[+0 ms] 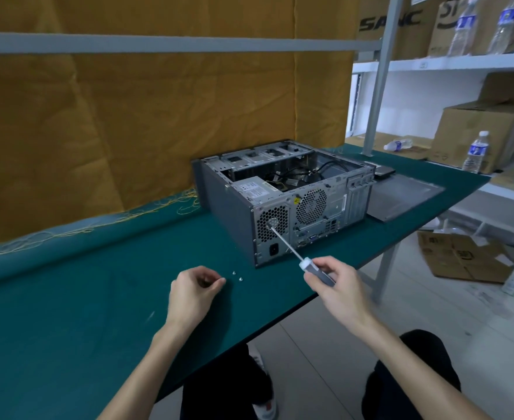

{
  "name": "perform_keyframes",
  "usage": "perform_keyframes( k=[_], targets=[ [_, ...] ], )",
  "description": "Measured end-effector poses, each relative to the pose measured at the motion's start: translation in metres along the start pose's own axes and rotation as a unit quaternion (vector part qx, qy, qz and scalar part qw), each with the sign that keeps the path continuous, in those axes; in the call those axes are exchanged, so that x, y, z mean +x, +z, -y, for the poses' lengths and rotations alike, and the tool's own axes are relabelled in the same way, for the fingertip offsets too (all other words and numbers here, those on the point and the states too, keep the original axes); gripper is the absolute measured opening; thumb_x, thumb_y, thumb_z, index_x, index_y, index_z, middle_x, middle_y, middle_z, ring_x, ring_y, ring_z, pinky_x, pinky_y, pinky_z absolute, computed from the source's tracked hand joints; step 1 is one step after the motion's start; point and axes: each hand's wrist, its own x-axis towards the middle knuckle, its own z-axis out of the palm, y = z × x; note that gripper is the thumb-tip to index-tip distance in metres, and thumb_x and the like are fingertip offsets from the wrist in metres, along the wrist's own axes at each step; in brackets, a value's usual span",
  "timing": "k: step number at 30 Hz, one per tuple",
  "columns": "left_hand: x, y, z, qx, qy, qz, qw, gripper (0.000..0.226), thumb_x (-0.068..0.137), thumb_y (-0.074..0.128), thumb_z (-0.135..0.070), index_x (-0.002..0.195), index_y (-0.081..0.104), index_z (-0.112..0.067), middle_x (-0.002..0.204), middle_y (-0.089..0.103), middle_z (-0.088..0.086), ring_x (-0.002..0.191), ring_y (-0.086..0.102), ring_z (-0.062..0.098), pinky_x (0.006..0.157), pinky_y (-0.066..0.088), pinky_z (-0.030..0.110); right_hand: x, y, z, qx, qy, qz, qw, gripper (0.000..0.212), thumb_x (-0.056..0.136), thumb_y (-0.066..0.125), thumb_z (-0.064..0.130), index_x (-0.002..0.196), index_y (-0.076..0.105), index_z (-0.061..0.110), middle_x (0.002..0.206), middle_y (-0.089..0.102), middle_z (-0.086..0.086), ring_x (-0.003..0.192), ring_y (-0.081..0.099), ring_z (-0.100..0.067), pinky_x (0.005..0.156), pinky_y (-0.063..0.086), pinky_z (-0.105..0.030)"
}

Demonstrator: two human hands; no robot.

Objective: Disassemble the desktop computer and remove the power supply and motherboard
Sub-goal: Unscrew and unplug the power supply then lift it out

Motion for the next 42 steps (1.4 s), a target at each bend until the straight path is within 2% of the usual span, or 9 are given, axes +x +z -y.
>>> perform_keyframes(
  k=[3,5,10,14,17,20,25,31,42],
  targets=[
    [0.000,0.010,-0.006,0.036,-0.017,0.003,0.999,0.009,0.084,0.080,-0.030,0.076,0.075,-0.031,0.075,0.070,-0.013,0.083,0.066,0.015,0.080,0.051,0.031,0.004,0.013,0.003,0.045,0.004,0.000,0.999,0.017,0.090,0.074,0.013,0.094,0.071,0.030,0.082,0.072,-0.003,0.077,0.066,-0.033,0.068,0.056,-0.046],
    [0.001,0.016,-0.012,0.080,-0.029,0.001,0.996,0.007,0.086,0.077,-0.038,0.080,0.075,-0.034,0.078,0.069,-0.016,0.089,0.064,0.016,0.084,0.042,0.033,0.006,0.018,0.000,0.051,0.016,0.018,0.998,0.016,0.091,0.073,0.013,0.095,0.070,0.028,0.082,0.072,-0.003,0.076,0.068,-0.030,0.071,0.057,-0.050],
    [0.000,0.018,-0.008,0.077,-0.028,-0.006,0.997,0.009,0.088,0.074,-0.038,0.096,0.074,-0.034,0.080,0.068,-0.019,0.091,0.063,0.009,0.086,0.039,0.033,0.006,0.019,-0.008,0.059,0.038,0.044,0.997,0.011,0.094,0.069,0.016,0.098,0.067,0.026,0.086,0.075,0.002,0.070,0.068,-0.014,0.072,0.058,-0.037],
    [-0.012,0.026,-0.024,-0.091,0.059,-0.034,0.994,0.004,0.090,0.072,-0.027,0.091,0.075,-0.029,0.080,0.072,-0.016,0.076,0.065,0.004,0.073,0.052,0.019,0.009,0.013,-0.004,0.045,0.039,0.078,0.995,0.011,0.092,0.071,0.015,0.098,0.072,0.024,0.084,0.077,-0.002,0.071,0.069,-0.016,0.077,0.059,-0.043],
    [-0.010,0.041,-0.053,-0.286,0.019,0.106,0.952,0.008,0.096,0.068,-0.027,0.101,0.074,-0.024,0.094,0.077,-0.004,0.071,0.072,0.012,0.056,0.057,0.028,0.006,0.010,0.000,0.049,0.030,0.072,0.996,0.021,0.091,0.073,0.012,0.096,0.078,0.031,0.083,0.078,-0.002,0.069,0.070,-0.016,0.070,0.060,-0.037],
    [-0.002,0.056,-0.073,-0.418,-0.049,0.186,0.888,0.024,0.102,0.061,-0.028,0.113,0.073,-0.011,0.109,0.077,0.006,0.087,0.075,0.020,0.072,0.061,0.033,-0.001,0.008,0.001,0.045,0.031,0.080,0.995,0.031,0.092,0.073,0.014,0.087,0.080,0.043,0.079,0.077,-0.003,0.061,0.066,-0.011,0.053,0.049,-0.019],
    [0.000,0.078,-0.068,-0.436,-0.067,0.173,0.881,0.021,0.102,0.059,-0.019,0.106,0.074,-0.004,0.099,0.078,0.013,0.083,0.073,0.020,0.081,0.061,0.031,-0.007,0.000,-0.002,0.033,0.061,0.101,0.992,0.022,0.097,0.068,0.027,0.078,0.079,0.024,0.069,0.071,-0.008,0.050,0.055,-0.014,0.041,0.038,-0.019],
    [0.005,0.081,-0.063,-0.459,-0.073,0.173,0.869,0.020,0.101,0.061,-0.018,0.103,0.076,-0.004,0.098,0.078,0.014,0.082,0.073,0.018,0.076,0.060,0.026,-0.005,0.006,-0.003,0.040,0.098,0.113,0.988,0.054,0.078,0.064,0.063,0.070,0.072,0.010,0.061,0.060,-0.023,0.045,0.049,-0.017,0.039,0.034,-0.021],
    [0.007,0.085,-0.058,-0.463,-0.072,0.166,0.868,0.022,0.102,0.060,-0.018,0.102,0.075,-0.003,0.095,0.078,0.013,0.079,0.072,0.016,0.075,0.060,0.026,-0.009,0.012,0.012,0.060,0.143,0.098,0.983,0.052,0.080,0.068,0.055,0.076,0.072,0.003,0.081,0.063,-0.036,0.053,0.046,-0.025,0.040,0.029,-0.022]
  ],
)
